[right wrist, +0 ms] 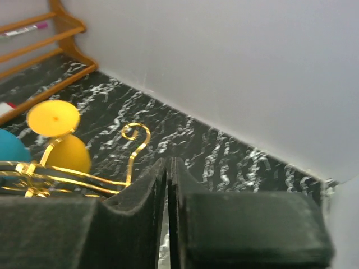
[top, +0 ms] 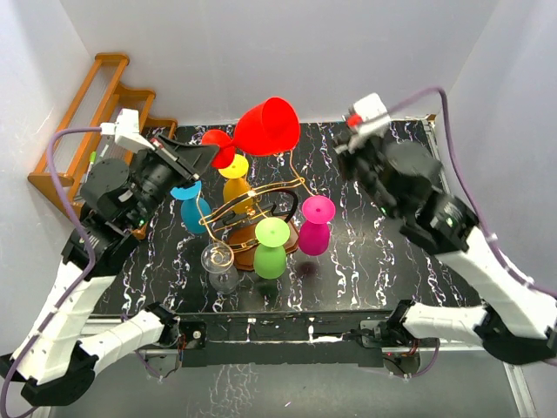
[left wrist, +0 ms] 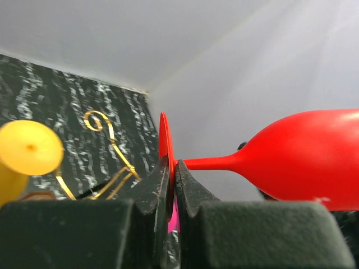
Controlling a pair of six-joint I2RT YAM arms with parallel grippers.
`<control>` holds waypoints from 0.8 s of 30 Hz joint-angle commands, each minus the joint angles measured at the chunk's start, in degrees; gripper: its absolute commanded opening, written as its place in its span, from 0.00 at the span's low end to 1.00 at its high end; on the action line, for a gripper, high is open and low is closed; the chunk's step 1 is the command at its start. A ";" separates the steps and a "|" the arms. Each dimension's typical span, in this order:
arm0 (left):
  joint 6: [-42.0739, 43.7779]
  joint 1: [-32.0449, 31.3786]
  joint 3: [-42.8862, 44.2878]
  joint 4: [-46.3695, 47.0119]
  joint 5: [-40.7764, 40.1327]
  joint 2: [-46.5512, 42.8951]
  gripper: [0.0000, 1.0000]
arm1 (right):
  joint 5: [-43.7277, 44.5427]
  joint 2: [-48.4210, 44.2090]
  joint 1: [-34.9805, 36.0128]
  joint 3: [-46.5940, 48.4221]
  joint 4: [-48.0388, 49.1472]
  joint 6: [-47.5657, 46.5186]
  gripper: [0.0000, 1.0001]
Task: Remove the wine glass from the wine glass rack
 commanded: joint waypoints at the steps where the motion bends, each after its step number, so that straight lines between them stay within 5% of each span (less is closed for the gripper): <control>1: 10.08 0.01 1.82 -6.76 -6.93 -2.02 0.00 | -2.63 14.94 -1.76 22.35 -22.80 20.30 0.08; 6: 13.12 -0.04 0.91 -10.43 -7.62 -4.36 0.00 | -40.85 29.38 -22.32 47.58 -34.56 29.36 0.15; 10: 13.91 -0.02 0.29 -11.45 -7.98 -5.57 0.00 | -56.13 27.85 -26.28 45.01 -26.01 32.46 0.50; 17: 15.00 0.01 2.01 -11.24 -5.52 -2.69 0.00 | -69.56 20.10 -26.30 32.32 -13.07 35.99 0.54; 24: 14.47 0.01 1.75 -8.18 -2.00 0.23 0.00 | -69.82 18.90 -26.30 30.64 -13.91 35.37 0.54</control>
